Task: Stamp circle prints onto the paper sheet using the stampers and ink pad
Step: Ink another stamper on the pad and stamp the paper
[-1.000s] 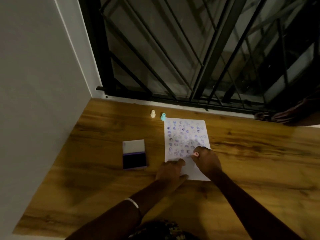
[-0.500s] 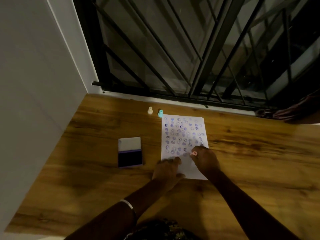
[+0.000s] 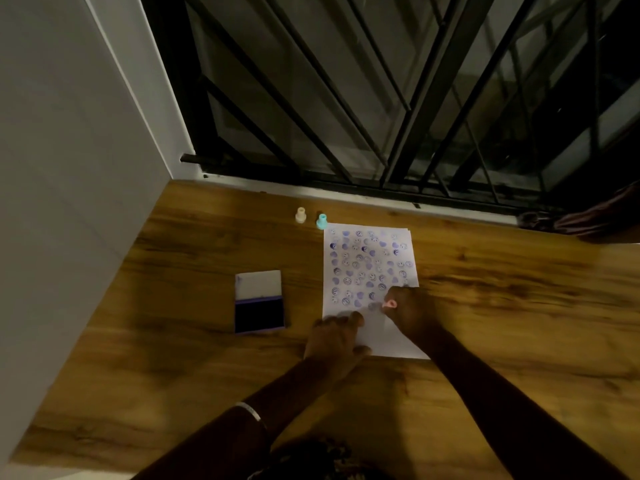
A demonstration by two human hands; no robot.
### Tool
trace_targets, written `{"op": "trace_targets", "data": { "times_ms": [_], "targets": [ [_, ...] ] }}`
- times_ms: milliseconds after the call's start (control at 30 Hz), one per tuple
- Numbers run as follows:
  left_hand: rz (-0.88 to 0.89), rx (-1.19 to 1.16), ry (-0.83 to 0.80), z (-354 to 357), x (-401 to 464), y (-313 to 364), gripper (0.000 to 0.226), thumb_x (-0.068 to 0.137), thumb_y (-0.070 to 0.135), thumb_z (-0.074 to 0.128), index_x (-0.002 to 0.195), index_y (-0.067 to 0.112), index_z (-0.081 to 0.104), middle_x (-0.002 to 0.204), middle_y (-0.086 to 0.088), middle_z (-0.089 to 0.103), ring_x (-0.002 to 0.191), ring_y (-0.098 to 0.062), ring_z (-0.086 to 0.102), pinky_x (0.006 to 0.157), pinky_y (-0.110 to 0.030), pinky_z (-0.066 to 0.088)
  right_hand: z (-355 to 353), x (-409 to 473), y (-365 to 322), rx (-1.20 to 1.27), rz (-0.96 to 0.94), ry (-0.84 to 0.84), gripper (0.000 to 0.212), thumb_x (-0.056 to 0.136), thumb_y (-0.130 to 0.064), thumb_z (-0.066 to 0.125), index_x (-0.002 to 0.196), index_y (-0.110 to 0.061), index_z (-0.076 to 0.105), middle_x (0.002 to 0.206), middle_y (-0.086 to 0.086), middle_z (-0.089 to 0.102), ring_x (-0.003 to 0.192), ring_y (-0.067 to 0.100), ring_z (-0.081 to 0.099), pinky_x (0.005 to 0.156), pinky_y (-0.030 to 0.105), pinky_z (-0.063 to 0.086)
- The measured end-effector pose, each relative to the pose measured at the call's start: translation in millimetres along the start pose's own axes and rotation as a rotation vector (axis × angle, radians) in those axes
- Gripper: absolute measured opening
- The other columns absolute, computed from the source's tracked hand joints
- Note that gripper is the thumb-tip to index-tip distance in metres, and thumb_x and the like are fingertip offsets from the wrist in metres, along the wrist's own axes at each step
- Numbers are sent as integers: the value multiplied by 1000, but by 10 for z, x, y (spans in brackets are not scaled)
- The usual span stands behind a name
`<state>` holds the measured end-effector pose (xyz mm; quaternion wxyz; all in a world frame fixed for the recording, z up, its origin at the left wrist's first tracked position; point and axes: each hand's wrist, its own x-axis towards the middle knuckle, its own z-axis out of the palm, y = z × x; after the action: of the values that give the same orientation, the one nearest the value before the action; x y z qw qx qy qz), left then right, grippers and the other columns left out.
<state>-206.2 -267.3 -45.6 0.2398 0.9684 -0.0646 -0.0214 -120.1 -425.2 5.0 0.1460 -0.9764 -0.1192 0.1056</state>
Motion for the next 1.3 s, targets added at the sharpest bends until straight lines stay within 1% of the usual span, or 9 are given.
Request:
{"op": "trace_targets", "data": {
  "times_ms": [167,267,467,633,700,767,967,1167,1300],
  "targets": [
    [-8,10,-23,-11,-2,-2,53,80,61,56,121,31,40,113,-1,64,102,-23,62,90,-40,49,-6,-6,-30,48,14,-20,16,85,-24,68,80,-11,60,76,3,60,71,20,55,62,28,41],
    [-6,15,-51,-44,-11,20,54,81,61,56,122,30,40,115,-2,63,104,-24,61,91,-40,48,-15,-36,-61,5,2,13,17,85,-26,69,86,-10,62,83,7,65,71,16,53,62,26,39],
    [-39,39,-110,-149,-31,79,56,84,57,56,127,25,40,119,-6,61,107,-26,58,93,-41,48,-107,-139,-158,-89,0,10,20,90,-27,60,99,-10,62,99,10,68,87,24,63,75,35,54],
    [-55,-18,-118,-173,-44,93,44,92,45,52,127,22,40,117,-7,62,105,-26,60,93,-40,50,-183,-236,-305,-10,-66,138,17,90,-30,58,90,-14,64,85,6,69,72,20,62,60,30,49],
    [-80,-172,-96,-205,-35,58,35,96,35,50,127,19,43,114,-7,65,100,-23,63,86,-35,53,-172,-268,-420,22,-121,150,17,90,-32,59,85,-15,63,79,2,66,69,19,60,56,26,42],
    [-178,-385,-47,-286,-28,4,26,99,24,47,123,15,50,110,-8,67,89,-19,64,70,-23,51,-141,-297,-556,58,-173,148,17,90,-33,59,86,-17,63,80,0,66,71,18,62,59,28,47],
    [-838,-1244,-10,-768,-35,-148,31,101,23,40,81,13,60,76,-5,60,65,-13,54,55,-20,44,30,-342,-975,133,-342,163,12,92,-22,56,89,-16,66,82,3,70,74,15,65,64,29,54],
    [-862,-1444,-3,-963,-127,-316,33,99,30,43,80,16,66,81,-5,68,75,-17,63,70,-28,52,176,-314,-1281,136,-383,123,17,82,-3,64,93,-16,68,92,3,71,83,12,63,61,11,40],
    [-856,-1455,1,-997,-132,-387,35,101,36,39,93,14,65,95,-9,68,86,-20,63,80,-32,54,211,-257,-1366,134,-399,104,19,82,-2,62,94,-15,68,99,5,71,90,19,65,75,32,54]
  ]
}}
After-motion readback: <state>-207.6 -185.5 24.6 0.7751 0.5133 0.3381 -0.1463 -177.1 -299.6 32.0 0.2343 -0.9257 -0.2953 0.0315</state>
